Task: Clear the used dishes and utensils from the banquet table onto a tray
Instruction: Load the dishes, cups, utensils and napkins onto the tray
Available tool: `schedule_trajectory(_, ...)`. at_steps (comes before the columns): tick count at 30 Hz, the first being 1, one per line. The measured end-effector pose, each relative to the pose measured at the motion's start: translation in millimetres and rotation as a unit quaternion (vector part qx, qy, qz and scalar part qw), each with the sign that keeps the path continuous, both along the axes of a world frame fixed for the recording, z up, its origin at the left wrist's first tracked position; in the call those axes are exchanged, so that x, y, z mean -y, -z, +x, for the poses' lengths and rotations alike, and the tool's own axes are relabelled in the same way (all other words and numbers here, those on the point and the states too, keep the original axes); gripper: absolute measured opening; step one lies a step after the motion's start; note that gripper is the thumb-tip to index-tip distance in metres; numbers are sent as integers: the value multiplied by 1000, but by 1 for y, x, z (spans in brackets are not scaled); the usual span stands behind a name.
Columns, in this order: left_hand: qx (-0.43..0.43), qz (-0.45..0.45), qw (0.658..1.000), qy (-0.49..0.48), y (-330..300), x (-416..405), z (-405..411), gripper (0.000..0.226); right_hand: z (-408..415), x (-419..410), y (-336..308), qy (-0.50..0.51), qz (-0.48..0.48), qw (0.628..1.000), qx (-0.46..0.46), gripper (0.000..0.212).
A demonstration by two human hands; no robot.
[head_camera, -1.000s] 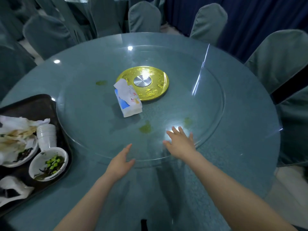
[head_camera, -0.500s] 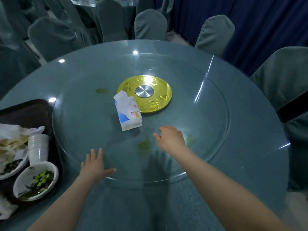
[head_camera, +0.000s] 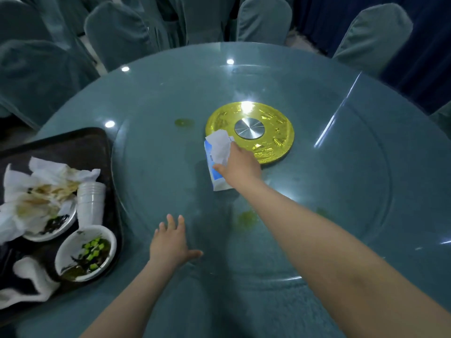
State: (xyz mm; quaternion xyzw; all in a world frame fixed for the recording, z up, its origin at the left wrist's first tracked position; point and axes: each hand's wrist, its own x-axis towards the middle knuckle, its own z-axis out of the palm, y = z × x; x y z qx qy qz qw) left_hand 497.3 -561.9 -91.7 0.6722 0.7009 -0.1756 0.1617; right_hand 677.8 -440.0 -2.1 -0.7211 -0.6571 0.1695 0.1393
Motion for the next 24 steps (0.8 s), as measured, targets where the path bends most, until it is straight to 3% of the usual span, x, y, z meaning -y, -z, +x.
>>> schedule_trajectory(1, 0, 0, 1000, 0, 0, 0, 0, 118, -4, -5, 1, 7, -10, 1000, -4, 65)
schedule_trajectory(4, 4, 3, 1000, -3, -1, 0, 1, 119, -12, -17, 3, -2, -1, 1000, -26, 22)
schedule_trajectory(8, 4, 6, 1000, -4, -1, 0, 2, 119, -12, -17, -2, -2, 64, 989, -131, 23)
schedule_trajectory(10, 5, 3, 1000, -5, -3, 1, 2, 120, -10, -17, -1, -50, 58, 990, -119, 24)
schedule_trajectory(14, 22, 0, 1000, -15, -2, 2, 4, 120, -10, -15, -1, -137, -43, 988, -52, 33)
schedule_trajectory(17, 36, -2, 999, -23, -2, 3, 2, 119, -24, -3, -14, -184, 67, 974, -117, 43)
schedule_trajectory(20, 49, -3, 998, -26, -1, 3, 1, 117, -42, 20, -20, -284, 165, 933, -149, 44)
schedule_trajectory(22, 58, -3, 998, -28, 0, 4, 0, 116, -46, 32, -13, -320, 161, 926, -118, 38)
schedule_trajectory(24, 51, -2, 998, -28, -1, 5, 1, 117, -38, 37, -4, -303, 92, 945, -81, 33)
